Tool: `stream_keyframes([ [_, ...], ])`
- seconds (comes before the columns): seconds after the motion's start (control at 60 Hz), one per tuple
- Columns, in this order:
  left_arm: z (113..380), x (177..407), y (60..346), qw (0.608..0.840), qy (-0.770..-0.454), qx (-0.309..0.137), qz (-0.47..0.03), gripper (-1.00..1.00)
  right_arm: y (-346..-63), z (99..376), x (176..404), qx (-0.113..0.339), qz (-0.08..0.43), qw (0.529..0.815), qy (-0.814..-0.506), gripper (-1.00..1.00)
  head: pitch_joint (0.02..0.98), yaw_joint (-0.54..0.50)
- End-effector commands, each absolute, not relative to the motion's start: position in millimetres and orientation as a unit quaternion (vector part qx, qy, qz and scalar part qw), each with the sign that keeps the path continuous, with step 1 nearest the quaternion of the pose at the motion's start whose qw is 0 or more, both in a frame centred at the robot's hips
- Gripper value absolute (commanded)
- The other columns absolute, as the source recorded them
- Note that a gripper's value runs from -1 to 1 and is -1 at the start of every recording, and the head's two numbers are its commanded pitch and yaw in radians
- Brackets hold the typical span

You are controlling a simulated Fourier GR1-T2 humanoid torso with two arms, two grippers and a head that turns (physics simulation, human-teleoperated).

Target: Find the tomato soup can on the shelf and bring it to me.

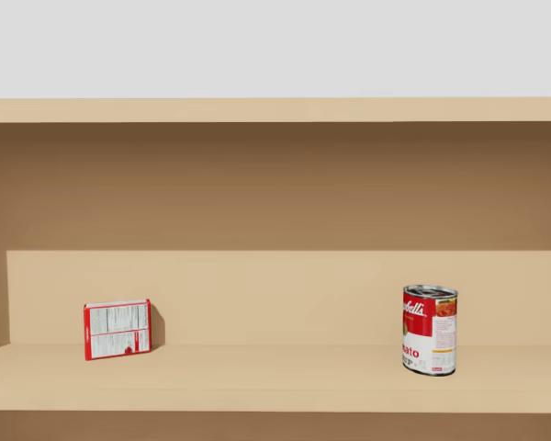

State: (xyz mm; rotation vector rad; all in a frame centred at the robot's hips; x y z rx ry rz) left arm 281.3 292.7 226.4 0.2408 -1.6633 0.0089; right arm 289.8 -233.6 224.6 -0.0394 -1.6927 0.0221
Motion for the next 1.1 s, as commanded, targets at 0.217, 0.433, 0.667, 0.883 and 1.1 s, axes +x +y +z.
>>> stream_keyframes([
  [0.217, 226, 281, 291, 0.667, -0.737, 0.105, 0.002, -1.00, -235, 227, 288, 0.002, 0.006, 0.671, -0.741, -1.00, 0.113, -0.02],
  [0.433, 226, 281, 288, 0.668, -0.737, 0.103, -0.003, -1.00, -234, 227, 289, 0.001, 0.004, 0.671, -0.741, -1.00, 0.215, -0.17],
  [0.667, 225, 281, 286, 0.668, -0.737, 0.102, -0.005, -1.00, -234, 228, 290, 0.001, 0.003, 0.670, -0.743, -1.00, 0.270, -0.30],
  [0.883, 225, 281, 286, 0.668, -0.737, 0.102, -0.004, -1.00, -232, 235, 284, 0.008, 0.011, 0.665, -0.746, -1.00, 0.266, -0.28],
  [1.1, 225, 282, 288, 0.669, -0.737, 0.101, 0.000, -1.00, -215, 267, 252, -0.001, 0.041, 0.652, -0.757, -1.00, 0.256, -0.26],
])
